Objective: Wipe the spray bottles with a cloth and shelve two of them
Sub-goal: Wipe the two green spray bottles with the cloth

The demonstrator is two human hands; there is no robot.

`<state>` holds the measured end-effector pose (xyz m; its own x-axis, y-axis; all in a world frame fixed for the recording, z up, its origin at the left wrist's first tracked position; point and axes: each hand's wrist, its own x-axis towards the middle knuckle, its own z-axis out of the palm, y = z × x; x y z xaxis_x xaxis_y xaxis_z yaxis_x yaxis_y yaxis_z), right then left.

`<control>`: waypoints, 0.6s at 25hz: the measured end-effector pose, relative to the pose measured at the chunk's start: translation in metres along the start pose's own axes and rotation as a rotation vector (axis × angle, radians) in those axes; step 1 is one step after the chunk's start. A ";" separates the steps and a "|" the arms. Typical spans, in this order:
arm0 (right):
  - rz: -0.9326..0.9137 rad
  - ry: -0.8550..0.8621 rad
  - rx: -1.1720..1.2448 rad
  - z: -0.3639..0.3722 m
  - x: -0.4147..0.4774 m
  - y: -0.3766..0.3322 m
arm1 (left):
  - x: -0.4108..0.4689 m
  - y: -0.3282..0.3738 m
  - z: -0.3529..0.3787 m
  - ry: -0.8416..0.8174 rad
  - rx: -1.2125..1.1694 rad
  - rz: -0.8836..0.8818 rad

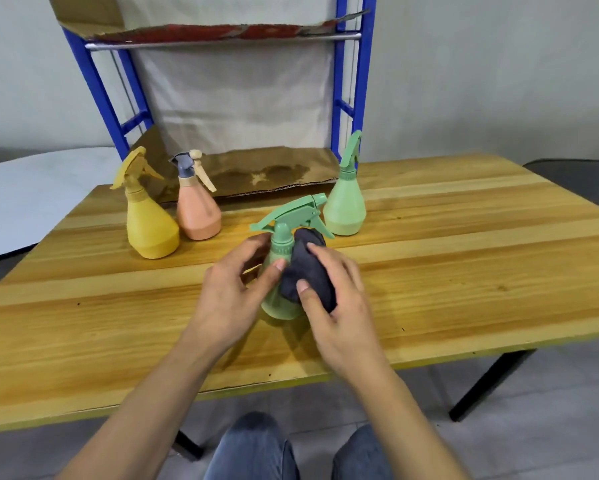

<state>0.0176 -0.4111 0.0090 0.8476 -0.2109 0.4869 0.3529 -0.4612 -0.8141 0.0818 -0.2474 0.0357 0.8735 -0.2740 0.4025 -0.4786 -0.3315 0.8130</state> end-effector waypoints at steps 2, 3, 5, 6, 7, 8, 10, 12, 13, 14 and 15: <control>0.005 -0.009 -0.014 0.009 0.008 -0.008 | -0.003 0.001 -0.001 0.014 -0.004 -0.009; -0.002 -0.018 -0.033 0.010 0.012 -0.011 | -0.004 0.002 -0.002 0.022 -0.001 -0.009; -0.034 -0.042 -0.096 0.009 0.017 -0.015 | -0.005 0.003 -0.001 0.031 0.001 -0.006; -0.053 -0.056 -0.136 0.007 0.018 -0.014 | -0.004 0.003 0.000 0.034 -0.005 -0.006; -0.064 -0.066 -0.184 0.006 0.019 -0.010 | -0.004 0.002 0.001 0.036 -0.010 -0.002; -0.058 -0.081 -0.231 0.004 0.018 -0.004 | -0.004 0.002 0.001 0.035 -0.017 0.006; -0.016 -0.121 -0.352 0.000 0.013 0.013 | -0.005 -0.002 0.002 0.040 -0.058 -0.006; 0.003 -0.164 -0.492 -0.003 0.006 0.027 | -0.006 -0.005 0.002 0.057 -0.056 -0.023; 0.012 -0.159 -0.501 -0.003 0.005 0.030 | -0.006 -0.006 0.002 0.064 -0.044 -0.022; 0.035 -0.132 -0.455 -0.003 0.005 0.028 | -0.006 -0.005 0.002 0.063 -0.035 -0.024; 0.051 -0.083 -0.373 -0.002 0.007 0.021 | -0.006 -0.004 0.002 0.062 -0.031 -0.021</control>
<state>0.0298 -0.4240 -0.0038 0.8948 -0.1787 0.4092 0.1537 -0.7371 -0.6580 0.0785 -0.2464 0.0286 0.8875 -0.2107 0.4098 -0.4582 -0.3079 0.8338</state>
